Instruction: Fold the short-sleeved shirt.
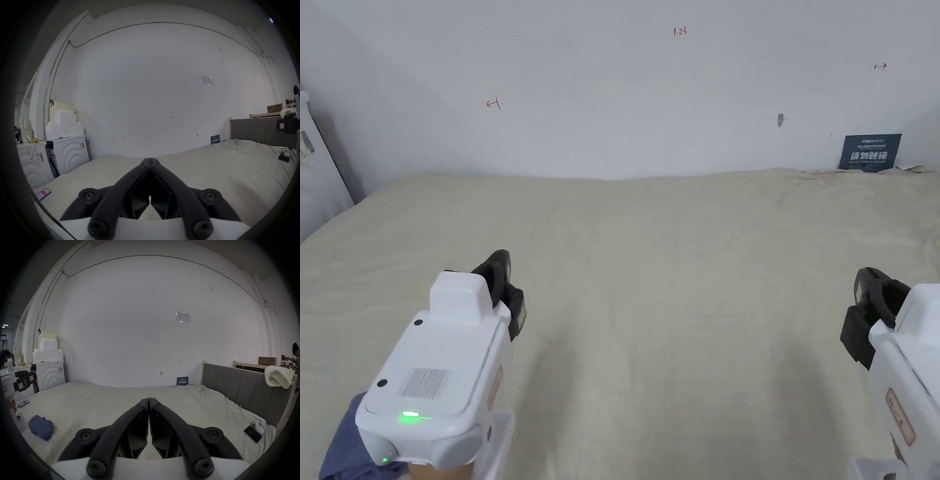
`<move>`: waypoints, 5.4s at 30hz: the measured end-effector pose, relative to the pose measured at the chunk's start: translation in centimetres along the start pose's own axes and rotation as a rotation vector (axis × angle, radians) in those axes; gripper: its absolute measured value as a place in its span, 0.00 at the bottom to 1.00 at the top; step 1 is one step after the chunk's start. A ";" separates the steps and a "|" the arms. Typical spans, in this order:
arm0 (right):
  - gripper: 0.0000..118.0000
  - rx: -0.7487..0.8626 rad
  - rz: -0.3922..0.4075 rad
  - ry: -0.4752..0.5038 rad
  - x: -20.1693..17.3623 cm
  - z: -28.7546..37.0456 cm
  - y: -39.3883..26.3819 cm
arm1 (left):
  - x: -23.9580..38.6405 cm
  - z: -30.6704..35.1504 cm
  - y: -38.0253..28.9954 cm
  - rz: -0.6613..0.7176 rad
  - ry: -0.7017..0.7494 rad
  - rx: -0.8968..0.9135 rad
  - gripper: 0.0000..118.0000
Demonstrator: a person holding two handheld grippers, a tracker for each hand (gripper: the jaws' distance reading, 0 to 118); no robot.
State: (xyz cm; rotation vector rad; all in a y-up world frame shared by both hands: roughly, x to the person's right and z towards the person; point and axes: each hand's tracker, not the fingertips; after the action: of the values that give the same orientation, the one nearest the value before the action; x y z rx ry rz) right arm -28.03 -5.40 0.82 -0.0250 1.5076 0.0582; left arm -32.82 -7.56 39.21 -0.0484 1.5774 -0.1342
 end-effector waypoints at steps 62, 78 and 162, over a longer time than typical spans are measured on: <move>0.00 0.026 0.049 -0.014 -0.9 0.1 -0.9 | 3.5 1.5 -1.8 0.049 -0.004 0.012 0.00; 0.00 0.032 0.053 -0.011 -1.1 0.3 -0.7 | 3.2 1.5 -1.9 0.045 -0.003 0.007 0.00; 1.00 0.054 0.023 0.010 -1.0 0.7 -0.5 | 1.8 2.2 -1.9 0.076 0.017 0.018 1.00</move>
State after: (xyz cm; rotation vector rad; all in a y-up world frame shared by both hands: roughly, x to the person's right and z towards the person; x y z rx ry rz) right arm -27.37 -5.85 1.89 0.0360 1.5192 0.0359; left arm -30.77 -9.75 37.60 0.0272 1.5930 -0.0894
